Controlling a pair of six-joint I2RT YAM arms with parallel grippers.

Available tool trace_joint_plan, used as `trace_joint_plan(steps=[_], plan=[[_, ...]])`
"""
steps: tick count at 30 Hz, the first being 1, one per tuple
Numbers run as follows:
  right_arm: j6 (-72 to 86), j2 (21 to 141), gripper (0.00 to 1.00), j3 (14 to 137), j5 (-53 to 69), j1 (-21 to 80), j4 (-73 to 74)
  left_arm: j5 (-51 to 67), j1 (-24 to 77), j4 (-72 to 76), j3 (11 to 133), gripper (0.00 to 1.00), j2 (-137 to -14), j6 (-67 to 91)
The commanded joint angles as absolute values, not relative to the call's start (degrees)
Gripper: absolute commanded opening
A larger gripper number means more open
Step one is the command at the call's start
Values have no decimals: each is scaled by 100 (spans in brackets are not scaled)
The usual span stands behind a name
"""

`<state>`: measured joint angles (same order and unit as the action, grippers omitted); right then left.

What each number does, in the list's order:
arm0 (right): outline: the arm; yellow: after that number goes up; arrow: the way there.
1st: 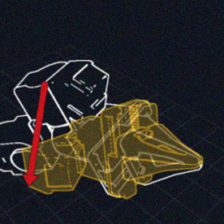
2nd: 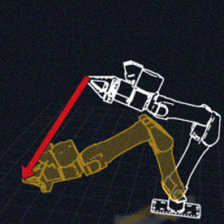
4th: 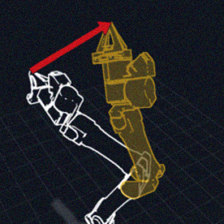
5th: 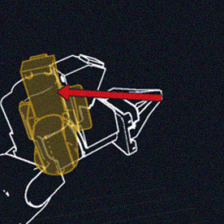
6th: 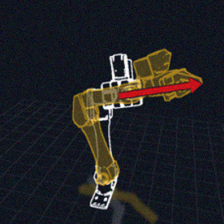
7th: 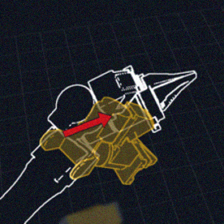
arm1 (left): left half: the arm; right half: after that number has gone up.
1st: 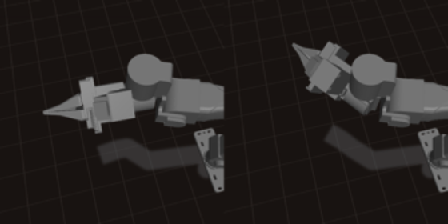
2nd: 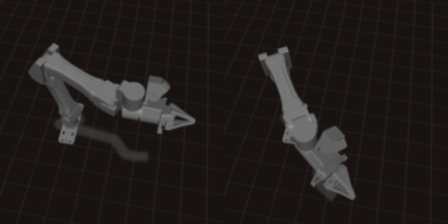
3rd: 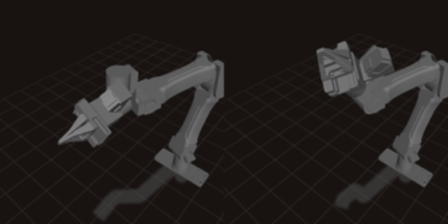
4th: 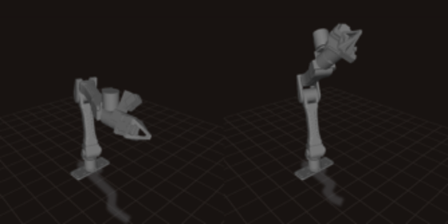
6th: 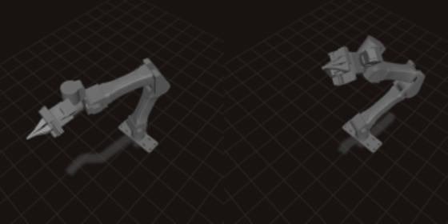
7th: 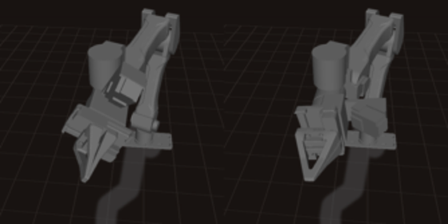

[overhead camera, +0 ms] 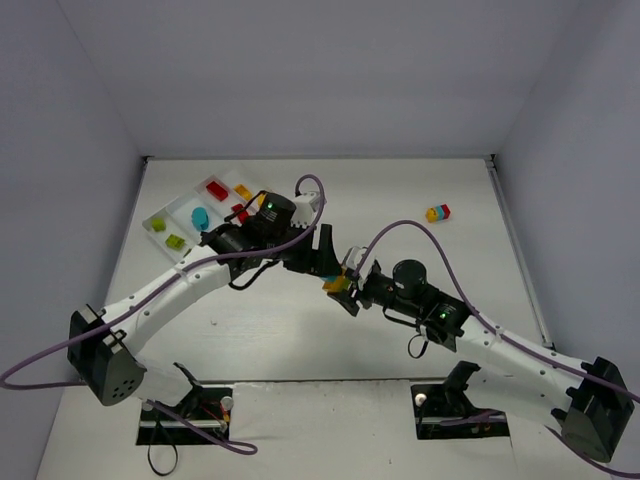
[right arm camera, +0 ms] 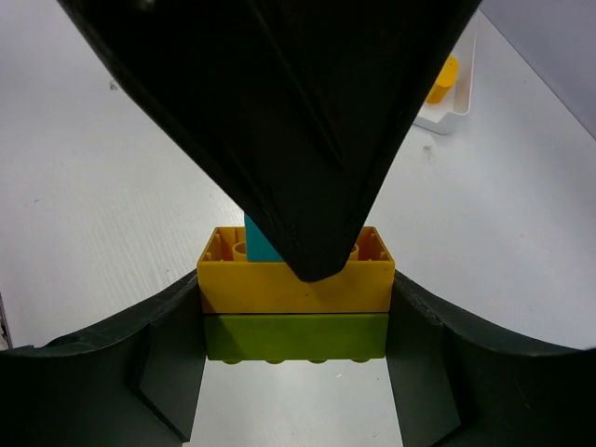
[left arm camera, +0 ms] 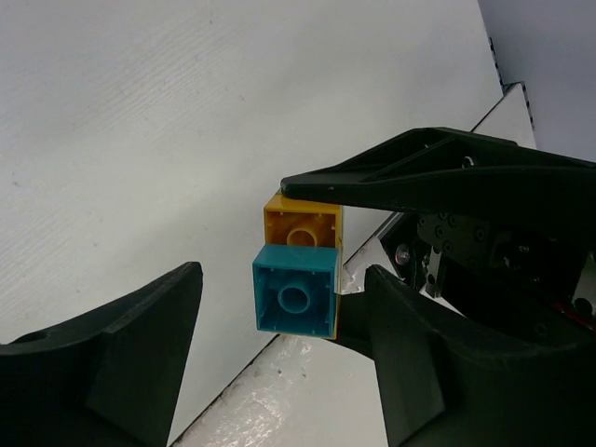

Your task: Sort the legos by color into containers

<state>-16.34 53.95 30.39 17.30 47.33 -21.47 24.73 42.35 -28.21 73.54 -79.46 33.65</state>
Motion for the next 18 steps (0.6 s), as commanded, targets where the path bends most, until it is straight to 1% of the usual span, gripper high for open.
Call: trace_joint_plan(steps=[1, 5, 6, 8, 9, 11, 12, 14, 15, 18], plan=[[-1670, 5388, 1, 3050, 1600, 4755, -2751, 2540, 4307, -2672, 7716, 61, -8006, 3463], [-1679, 5405, 1, 3032, 1565, 4764, -2777, 2566, 4324, -2733, 7752, 53, -8138, 3463], [-1679, 5414, 1, 3041, 1564, 4764, -2795, 2584, 4324, -2742, 7752, 47, -8156, 3472], [-1679, 5431, 1, 3032, 1547, 4764, -2821, 2593, 4324, -2725, 7735, 43, -8147, 3480], [-1679, 5449, 1, 3032, 1556, 4764, -2821, 2601, 4324, -2716, 7752, 34, -8139, 3472], [-1679, 5475, 1, 3041, 1538, 4755, -2830, 2602, 4324, -2733, 7761, 23, -8139, 3454], [-1679, 5493, 1, 3032, 1538, 4755, -2821, 2602, 4324, -2768, 7796, 16, -8130, 3428], [-1679, 5502, 1, 3032, 1494, 4755, -2839, 2628, 4289, -2865, 7848, 12, -8121, 3349], [-1679, 5493, 1, 3032, 1494, 4764, -2830, 2663, 4272, -2909, 7918, 9, -8121, 3314], [-1670, 5484, 1, 3015, 1459, 4764, -2848, 2865, 4053, -3111, 8024, 7, -8077, 3182]])
